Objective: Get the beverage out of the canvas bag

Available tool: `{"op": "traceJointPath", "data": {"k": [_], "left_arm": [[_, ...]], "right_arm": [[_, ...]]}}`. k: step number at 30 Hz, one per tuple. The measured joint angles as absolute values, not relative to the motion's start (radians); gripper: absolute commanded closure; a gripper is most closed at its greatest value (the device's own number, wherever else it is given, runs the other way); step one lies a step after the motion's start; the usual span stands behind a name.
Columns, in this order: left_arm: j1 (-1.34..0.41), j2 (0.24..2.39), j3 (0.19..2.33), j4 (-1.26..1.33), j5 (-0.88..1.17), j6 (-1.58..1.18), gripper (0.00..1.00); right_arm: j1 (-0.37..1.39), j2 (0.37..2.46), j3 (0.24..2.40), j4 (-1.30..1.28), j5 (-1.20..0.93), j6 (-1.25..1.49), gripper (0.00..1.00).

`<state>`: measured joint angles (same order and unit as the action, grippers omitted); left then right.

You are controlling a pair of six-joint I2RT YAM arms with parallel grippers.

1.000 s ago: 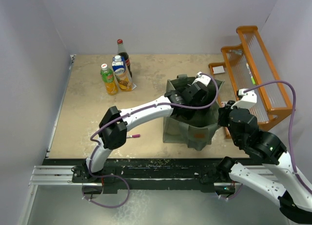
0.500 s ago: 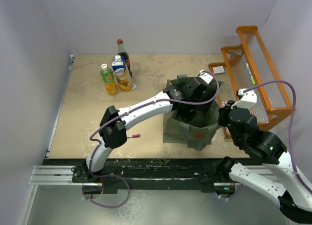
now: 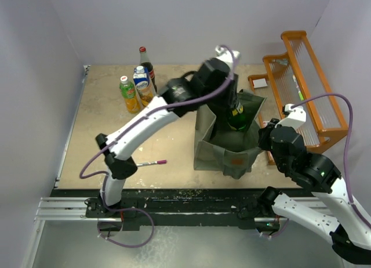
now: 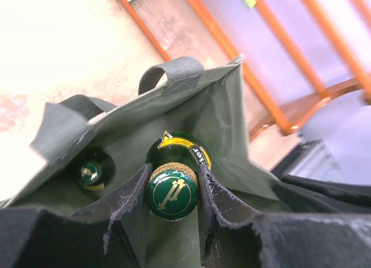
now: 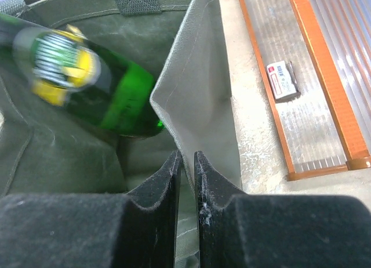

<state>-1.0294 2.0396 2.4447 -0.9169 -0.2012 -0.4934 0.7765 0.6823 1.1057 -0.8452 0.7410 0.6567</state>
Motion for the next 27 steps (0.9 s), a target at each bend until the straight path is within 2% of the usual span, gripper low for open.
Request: {"op": "traceJointPath", "data": {"k": [10, 16, 21, 27], "left_arm": [[-0.828, 1.760, 2.470, -0.994, -0.050, -0.711, 1.00], [-0.805, 1.665, 2.484, -1.021, -0.009, -0.763, 1.00], [-0.801, 1.616, 2.504, -1.088, -0.035, -0.755, 1.00], [-0.797, 1.550, 2.479, -1.197, -0.162, -0.671, 1.00]], "right_arm": [[0.776, 0.707, 1.113, -0.848, 0.737, 0.690, 0.83], [0.776, 0.711, 1.113, -0.847, 0.736, 0.701, 0.82], [0.776, 0.712, 1.113, -0.847, 0.736, 0.710, 0.82], [0.776, 0.714, 1.113, -0.847, 0.730, 0.715, 0.81]]}}
